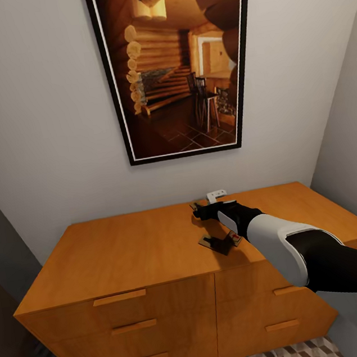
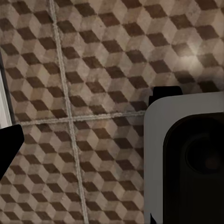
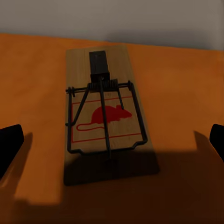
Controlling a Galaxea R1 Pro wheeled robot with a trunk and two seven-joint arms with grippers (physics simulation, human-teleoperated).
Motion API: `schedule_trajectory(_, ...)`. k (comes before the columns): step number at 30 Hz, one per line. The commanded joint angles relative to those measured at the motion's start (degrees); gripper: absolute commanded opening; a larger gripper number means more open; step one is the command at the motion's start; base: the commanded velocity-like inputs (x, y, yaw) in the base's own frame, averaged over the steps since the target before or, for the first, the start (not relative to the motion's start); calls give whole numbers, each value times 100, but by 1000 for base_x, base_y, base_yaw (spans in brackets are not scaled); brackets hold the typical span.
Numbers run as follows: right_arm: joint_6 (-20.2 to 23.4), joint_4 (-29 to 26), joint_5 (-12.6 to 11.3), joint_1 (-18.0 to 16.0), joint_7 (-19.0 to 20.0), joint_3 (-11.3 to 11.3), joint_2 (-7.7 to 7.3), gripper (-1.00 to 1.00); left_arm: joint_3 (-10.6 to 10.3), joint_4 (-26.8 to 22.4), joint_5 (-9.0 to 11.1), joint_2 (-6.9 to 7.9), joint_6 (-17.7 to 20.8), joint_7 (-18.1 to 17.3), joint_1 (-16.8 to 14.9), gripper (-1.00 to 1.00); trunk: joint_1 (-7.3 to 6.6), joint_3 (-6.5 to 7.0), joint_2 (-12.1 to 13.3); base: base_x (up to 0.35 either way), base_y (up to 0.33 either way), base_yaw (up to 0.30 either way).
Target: Take the four mousetraps from the cabinet in the bathroom and place them on the bathroom floor. Make sure all four end up on the same floor surface, and ensure that at least two of them are either under or directly next to the same bathroom sink.
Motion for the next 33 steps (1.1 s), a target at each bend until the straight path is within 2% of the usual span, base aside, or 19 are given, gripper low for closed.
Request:
schedule_trajectory(1, 35, -12, 42, -1, 13, 6, 0, 100, -20, 24, 2, 0, -42, 2, -9, 100, 0, -11, -3, 0, 0, 0)
schedule_trajectory(12, 35, -11, 43, -1, 14, 6, 0, 100, -22, 24, 2, 0, -42, 2, -8, 100, 0, -56, -3, 0, 0, 0)
schedule_trajectory(33, 35, -11, 44, -1, 14, 6, 0, 100, -22, 24, 2, 0, -42, 2, -8, 100, 0, -62, -3, 0, 0, 0)
